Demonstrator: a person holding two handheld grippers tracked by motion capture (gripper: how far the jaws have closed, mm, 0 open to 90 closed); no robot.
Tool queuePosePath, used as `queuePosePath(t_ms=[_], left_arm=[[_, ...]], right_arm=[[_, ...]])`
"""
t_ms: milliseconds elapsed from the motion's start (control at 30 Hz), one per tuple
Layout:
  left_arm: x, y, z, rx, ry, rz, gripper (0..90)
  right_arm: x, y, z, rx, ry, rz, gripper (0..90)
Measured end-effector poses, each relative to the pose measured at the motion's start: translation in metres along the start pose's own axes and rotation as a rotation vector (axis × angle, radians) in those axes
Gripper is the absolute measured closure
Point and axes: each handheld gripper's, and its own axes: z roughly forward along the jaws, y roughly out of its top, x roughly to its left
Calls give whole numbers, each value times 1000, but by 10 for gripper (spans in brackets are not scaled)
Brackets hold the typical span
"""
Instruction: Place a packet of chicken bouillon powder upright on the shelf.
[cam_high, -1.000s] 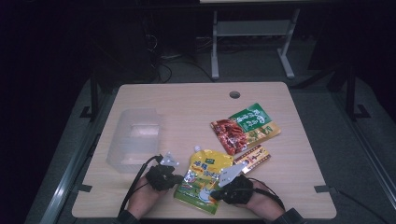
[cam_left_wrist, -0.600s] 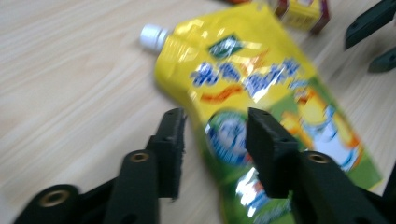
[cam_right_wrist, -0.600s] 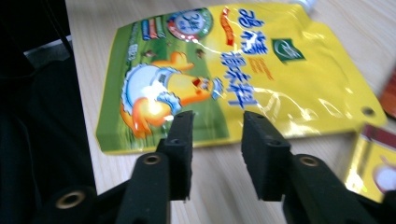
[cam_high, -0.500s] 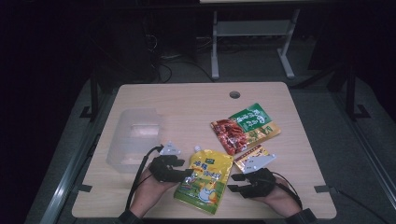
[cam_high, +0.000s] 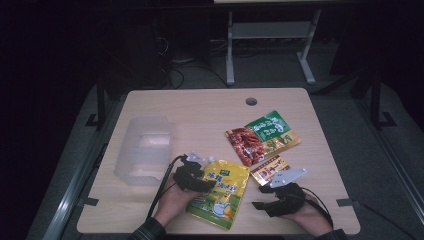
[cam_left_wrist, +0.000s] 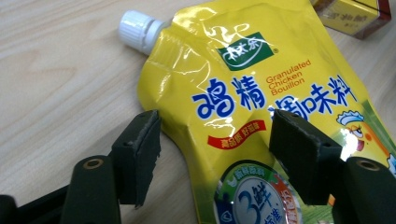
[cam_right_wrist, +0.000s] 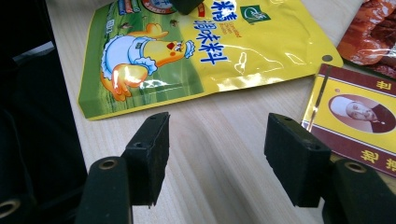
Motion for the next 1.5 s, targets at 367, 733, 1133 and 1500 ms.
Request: queuePosePath(t_ms=[367,733,1133,1500], left_arm=[[-2,-1,0,1,66,32,573],[-4,-6,1,-35,72,45,774],[-3,-6,-5,-73,69,77,900],[-1,1,-31,-191,-10,45,900]], right_arm=[[0,1,0,-4,-10,-4,393],[1,2,0,-8,-6,-3,393],[0,3,1,-7,-3,-5,394],[-2,3,-1,-31,-12,10,378]])
